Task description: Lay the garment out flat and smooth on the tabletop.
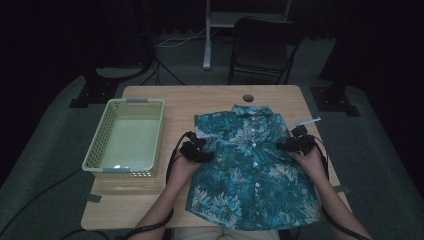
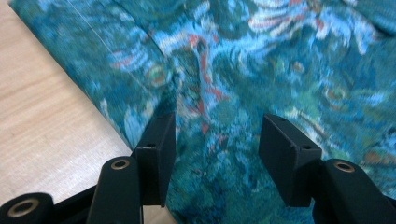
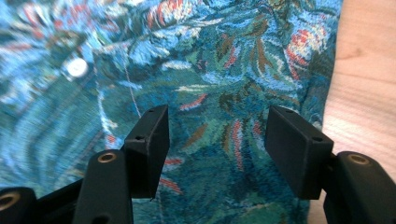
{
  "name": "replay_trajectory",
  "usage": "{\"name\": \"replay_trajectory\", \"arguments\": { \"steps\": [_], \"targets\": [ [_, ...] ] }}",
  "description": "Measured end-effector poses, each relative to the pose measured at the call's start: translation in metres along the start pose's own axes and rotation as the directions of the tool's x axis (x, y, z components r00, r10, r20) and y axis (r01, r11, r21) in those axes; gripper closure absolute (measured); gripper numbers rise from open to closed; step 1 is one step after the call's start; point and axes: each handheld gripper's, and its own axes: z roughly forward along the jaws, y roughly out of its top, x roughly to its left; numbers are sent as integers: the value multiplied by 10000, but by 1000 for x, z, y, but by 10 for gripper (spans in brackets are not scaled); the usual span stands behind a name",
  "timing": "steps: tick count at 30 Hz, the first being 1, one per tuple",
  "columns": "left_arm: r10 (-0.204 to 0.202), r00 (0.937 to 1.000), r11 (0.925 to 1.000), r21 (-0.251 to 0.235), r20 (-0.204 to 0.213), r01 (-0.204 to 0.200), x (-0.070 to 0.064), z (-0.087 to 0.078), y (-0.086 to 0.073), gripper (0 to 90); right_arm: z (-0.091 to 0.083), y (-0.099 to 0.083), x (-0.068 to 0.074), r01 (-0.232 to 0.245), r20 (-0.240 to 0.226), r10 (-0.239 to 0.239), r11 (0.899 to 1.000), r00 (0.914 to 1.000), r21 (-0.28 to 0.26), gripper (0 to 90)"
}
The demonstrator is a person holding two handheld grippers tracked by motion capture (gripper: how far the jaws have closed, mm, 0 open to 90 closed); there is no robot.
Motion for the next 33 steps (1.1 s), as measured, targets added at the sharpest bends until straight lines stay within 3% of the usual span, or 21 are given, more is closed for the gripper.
{"name": "replay_trajectory", "arguments": {
  "steps": [3, 4, 7, 12, 17, 22, 24, 25, 26, 28, 33],
  "targets": [
    [-20, 10000, 10000, -55, -28, 20, -1, 0, -1, 472, 5, 2, 5, 925, 579, -928, 9957, 9940, 75, 371],
    [18, 10000, 10000, -50, -53, -18, -1, 0, -1, 472, 6, 3, 6, 1032, 573, -1031, 9947, 9930, 16, 370],
    [165, 9998, 9999, 39, -119, -165, -1, -1, -1, 472, 11, 8, 3, 1200, 355, -1196, 9927, 9922, -76, 367],
    [10, 9997, 10000, -74, -264, -12, 4, -1, -2, 472, 19, 21, -3, 1537, -28, -1537, 9881, 9881, 23, 351],
    [-69, 9993, 9998, -164, -362, 64, 3, -1, -4, 472, 27, 34, -7, 1996, -344, -1988, 9797, 9794, 204, 338],
    [-65, 9993, 9996, -261, -374, 55, 4, -2, -6, 472, 36, 49, -10, 2571, -777, -2530, 9652, 9643, 485, 328],
    [-171, 9994, 9995, -256, -293, 163, 6, -4, -7, 471, 38, 53, -11, 2485, -788, -2434, 9665, 9667, 640, 337],
    [-405, 9991, 9985, -374, -80, 402, 6, -5, -8, 472, 37, 56, -12, 2294, -845, -2229, 9703, 9712, 764, 347],
    [-610, 9980, 9963, -604, 157, 618, 6, -8, -9, 469, 36, 58, -11, 2186, -887, -2120, 9731, 9732, 725, 347],
    [-752, 9971, 9936, -833, 130, 760, 6, -13, -12, 417, 31, 59, -9, 1964, -1033, -1918, 9799, 9760, 360, 346],
    [-911, 9952, 9886, -1172, 360, 948, 4, -29, -28, 348, 23, 61, 1, 2022, -1156, -2000, 9793, 9730, 76, 310]
  ]
}}
